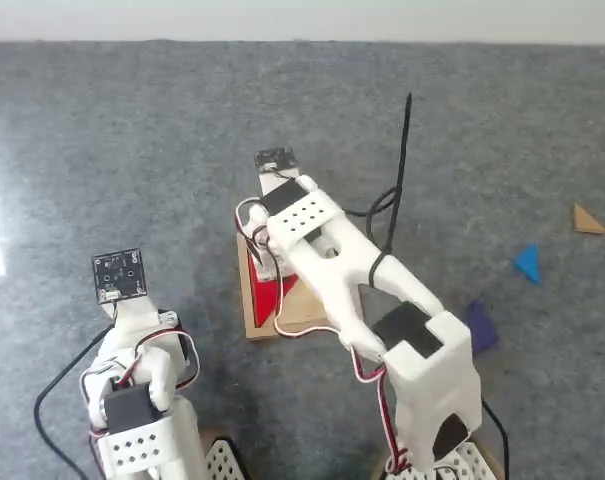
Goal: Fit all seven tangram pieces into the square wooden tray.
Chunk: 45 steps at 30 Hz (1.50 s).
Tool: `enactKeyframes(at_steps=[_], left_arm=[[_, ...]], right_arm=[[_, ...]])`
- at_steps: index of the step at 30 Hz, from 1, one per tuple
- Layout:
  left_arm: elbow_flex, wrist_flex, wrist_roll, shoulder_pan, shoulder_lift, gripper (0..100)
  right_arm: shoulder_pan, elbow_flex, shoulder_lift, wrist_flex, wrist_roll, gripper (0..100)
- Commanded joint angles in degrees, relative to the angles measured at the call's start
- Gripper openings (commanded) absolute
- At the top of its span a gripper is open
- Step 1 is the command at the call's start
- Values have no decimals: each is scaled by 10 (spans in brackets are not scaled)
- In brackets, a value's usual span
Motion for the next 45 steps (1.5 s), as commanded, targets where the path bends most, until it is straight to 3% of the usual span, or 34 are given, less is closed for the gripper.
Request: enactKeyframes(at_steps=[1,6,17,39,45], left_arm=[[-4,4,-3,-3,-10,13],[-4,4,-3,-3,-10,13],[-4,4,-3,-3,-10,13],[-4,4,-3,-3,-10,13],[-4,4,-3,-3,-10,13]], right_arm=[[-4,-10,14,5,-33,365],[-4,-10,44,-1,-31,365],[36,-8,50,57,302,365],[8,-11,51,56,507,361],[-16,-12,51,60,647,361]])
